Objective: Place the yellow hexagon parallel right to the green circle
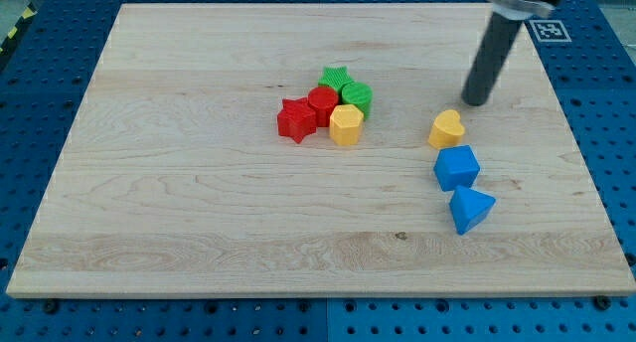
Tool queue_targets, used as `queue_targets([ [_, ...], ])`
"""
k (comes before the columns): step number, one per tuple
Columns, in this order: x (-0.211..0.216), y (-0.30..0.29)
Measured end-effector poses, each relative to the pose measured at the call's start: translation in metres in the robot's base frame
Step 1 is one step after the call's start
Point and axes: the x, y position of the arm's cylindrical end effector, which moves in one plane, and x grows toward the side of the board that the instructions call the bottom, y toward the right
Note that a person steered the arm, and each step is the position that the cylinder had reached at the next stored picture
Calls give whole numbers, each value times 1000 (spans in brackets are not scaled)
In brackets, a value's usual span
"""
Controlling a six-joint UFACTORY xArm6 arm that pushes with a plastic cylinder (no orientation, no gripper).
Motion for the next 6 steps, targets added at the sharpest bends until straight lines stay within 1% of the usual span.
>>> queue_targets([
  [3,0,-168],
  [4,0,-180],
  [5,10,-154],
  [6,34,-130],
])
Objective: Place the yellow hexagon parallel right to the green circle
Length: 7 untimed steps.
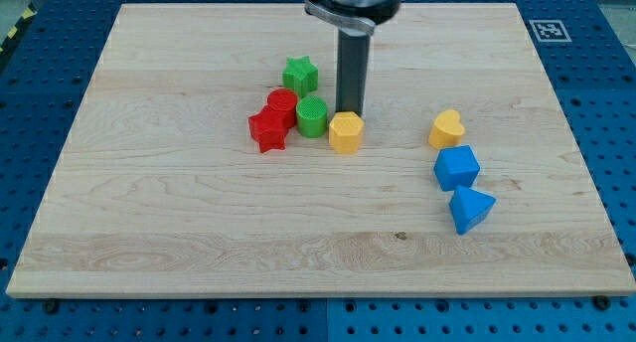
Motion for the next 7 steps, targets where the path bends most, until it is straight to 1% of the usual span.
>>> queue_targets([
  [2,7,38],
  [4,59,30],
  [5,66,-13],
  [6,56,-49],
  [7,55,-48],
])
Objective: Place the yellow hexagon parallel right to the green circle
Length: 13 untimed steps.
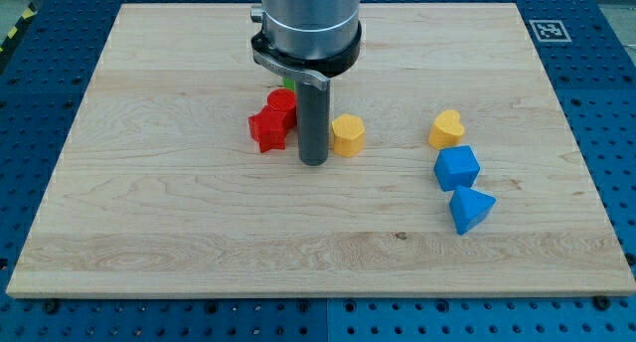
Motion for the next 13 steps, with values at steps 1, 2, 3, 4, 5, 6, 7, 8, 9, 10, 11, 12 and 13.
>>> queue_targets([
  [1,0,33],
  [2,0,61],
  [3,-10,61],
  [4,-17,45],
  [5,-17,18],
  [6,-22,16],
  [7,-35,16],
  [8,-37,24],
  [9,-36,53],
  [10,-27,73],
  [11,-33,78],
  [12,-42,78],
  [13,-42,67],
])
